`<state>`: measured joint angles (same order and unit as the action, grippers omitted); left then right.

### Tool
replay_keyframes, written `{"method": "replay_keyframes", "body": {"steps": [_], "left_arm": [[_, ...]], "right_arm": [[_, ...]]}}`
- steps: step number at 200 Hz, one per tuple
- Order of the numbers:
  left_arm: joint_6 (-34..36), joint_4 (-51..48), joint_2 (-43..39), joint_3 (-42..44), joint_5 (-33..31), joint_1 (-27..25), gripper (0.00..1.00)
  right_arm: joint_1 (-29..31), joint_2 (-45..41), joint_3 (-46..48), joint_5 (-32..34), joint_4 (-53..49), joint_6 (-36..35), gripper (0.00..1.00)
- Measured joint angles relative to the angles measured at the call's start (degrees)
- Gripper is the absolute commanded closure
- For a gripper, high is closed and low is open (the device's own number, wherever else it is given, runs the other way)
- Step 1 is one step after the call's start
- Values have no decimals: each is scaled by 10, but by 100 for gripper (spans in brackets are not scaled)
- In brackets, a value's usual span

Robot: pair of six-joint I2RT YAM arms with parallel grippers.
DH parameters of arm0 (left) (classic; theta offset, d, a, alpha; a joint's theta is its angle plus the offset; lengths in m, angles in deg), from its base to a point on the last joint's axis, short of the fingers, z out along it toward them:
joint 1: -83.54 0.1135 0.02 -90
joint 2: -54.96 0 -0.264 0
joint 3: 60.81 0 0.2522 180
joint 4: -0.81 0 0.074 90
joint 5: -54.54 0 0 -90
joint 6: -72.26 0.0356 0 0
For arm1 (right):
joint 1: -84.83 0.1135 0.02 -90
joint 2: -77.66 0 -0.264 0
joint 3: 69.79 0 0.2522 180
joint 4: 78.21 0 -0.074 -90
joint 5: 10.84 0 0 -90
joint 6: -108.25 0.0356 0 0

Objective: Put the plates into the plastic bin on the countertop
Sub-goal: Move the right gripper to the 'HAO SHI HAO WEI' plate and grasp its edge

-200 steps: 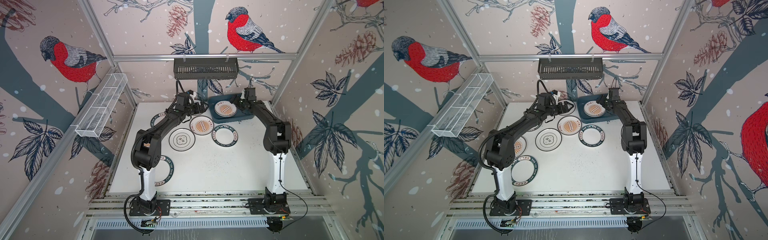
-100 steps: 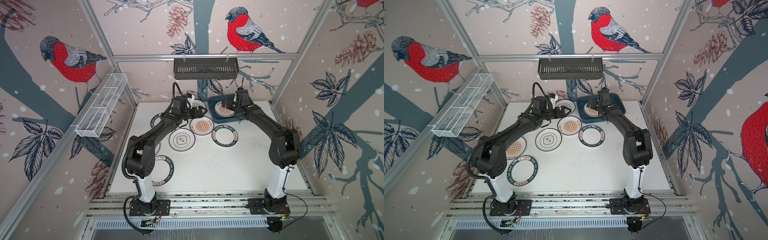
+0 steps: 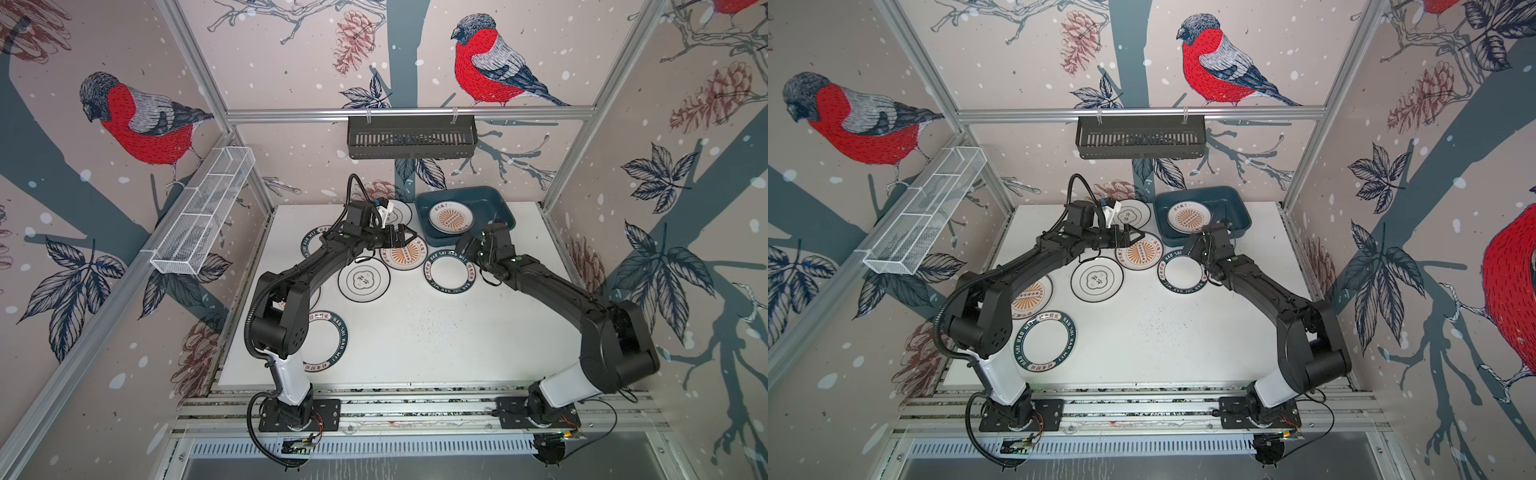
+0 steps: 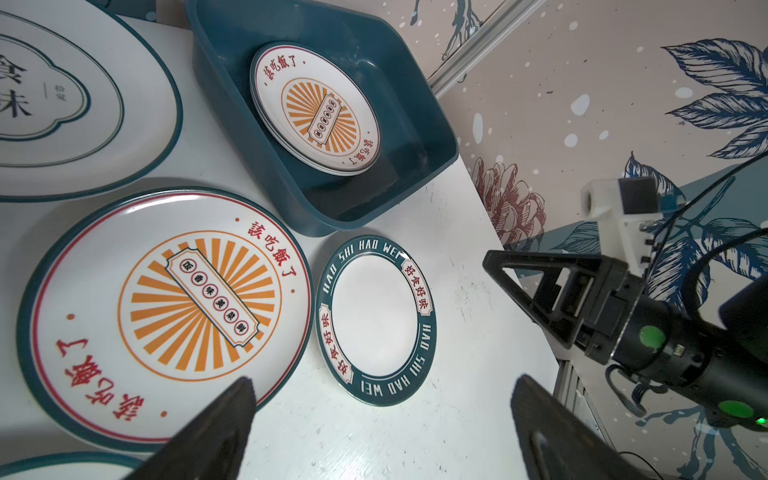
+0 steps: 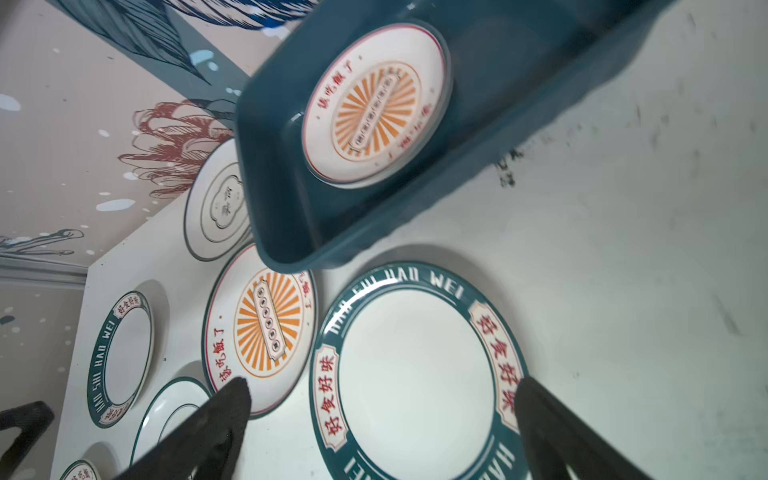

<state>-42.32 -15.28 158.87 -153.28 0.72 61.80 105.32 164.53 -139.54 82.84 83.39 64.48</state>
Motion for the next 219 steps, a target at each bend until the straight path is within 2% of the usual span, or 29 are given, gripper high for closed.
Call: {"method": "replay_keyframes", "body": {"steps": [24, 74, 138, 219], "left_arm": [[5, 3, -11, 14, 13, 0, 4], [9, 1, -34, 49, 27, -2, 4], [21, -9, -53, 64, 30, -4, 4], [25, -14, -80, 97, 27, -6, 4]], "right_arm": [[-2, -29, 53, -13, 1, 25, 0], [-50, -44, 156, -104, 45, 88, 2], [-63, -12, 186, -183, 119, 125, 5], [-81, 12, 244, -229, 248, 180, 11]]}}
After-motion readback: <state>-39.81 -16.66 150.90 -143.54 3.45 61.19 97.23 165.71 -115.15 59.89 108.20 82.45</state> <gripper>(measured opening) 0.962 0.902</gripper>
